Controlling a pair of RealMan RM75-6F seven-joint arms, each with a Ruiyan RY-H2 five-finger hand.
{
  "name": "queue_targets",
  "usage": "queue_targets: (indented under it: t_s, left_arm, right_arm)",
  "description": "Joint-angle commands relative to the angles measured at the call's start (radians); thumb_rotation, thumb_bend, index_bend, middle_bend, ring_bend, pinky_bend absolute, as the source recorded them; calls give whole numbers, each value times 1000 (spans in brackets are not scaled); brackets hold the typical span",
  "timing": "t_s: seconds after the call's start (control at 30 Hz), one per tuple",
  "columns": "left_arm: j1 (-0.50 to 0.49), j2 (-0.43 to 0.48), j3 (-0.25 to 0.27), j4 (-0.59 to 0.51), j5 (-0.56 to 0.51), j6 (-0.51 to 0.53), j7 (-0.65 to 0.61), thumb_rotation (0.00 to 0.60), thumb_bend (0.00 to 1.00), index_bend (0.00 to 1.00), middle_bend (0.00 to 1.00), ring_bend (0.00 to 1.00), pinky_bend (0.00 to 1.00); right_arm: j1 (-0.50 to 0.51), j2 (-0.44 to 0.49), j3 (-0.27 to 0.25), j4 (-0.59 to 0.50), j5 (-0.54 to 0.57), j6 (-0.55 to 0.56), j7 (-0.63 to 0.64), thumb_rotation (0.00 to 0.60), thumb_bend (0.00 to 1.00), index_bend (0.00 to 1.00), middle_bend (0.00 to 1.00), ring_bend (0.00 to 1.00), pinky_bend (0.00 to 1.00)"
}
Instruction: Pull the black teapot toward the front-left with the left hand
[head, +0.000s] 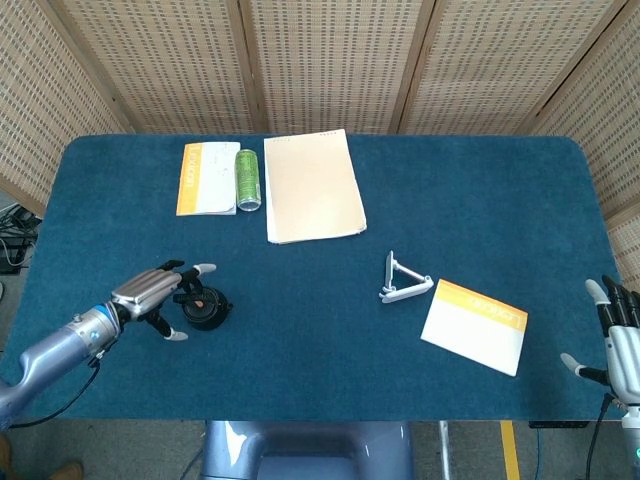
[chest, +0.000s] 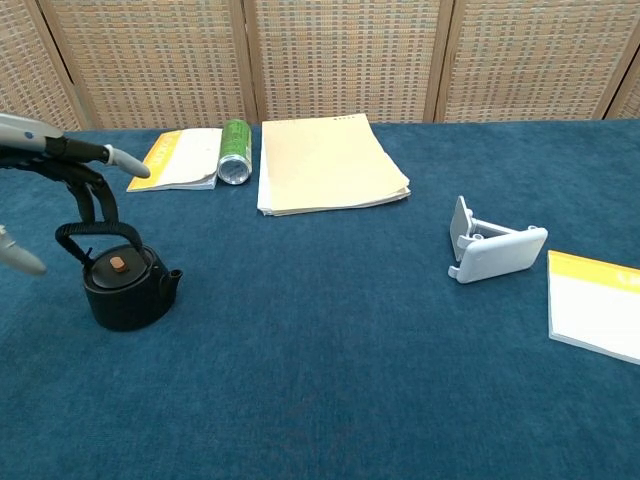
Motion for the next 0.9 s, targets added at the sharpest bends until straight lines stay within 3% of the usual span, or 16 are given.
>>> queue_targets:
  t_s: [0.03, 0.2, 0.43, 0.63, 0.9]
  left_arm:
    - [59, 71, 71, -64, 149, 114, -34, 600, 71, 32, 313, 309, 0]
    - [73, 88, 114, -73, 200, 167, -36, 600, 70, 168, 311, 308, 0]
    - [75, 47, 137, -63, 161, 166, 50, 600, 71, 261, 311, 308, 0]
    - [85, -10, 130, -35, 67, 171, 171, 600, 70, 269, 311, 308, 0]
    - [76, -40, 126, -31, -27, 155, 236, 600, 70, 270, 311, 308, 0]
  right_arm:
    - [-1, 1, -2, -2, -3, 2, 0, 600, 0, 0, 0, 0, 0]
    - [-2, 2, -3, -4, -7, 4, 4, 600, 0, 0, 0, 0, 0]
    - [-3, 5, -5, -3, -9, 3, 13, 600, 0, 0, 0, 0, 0]
    - [-2, 6, -3, 0, -6, 1, 20, 600, 0, 0, 0, 0, 0]
    - [-1, 7, -3, 0, -5, -3, 22, 600, 0, 0, 0, 0, 0]
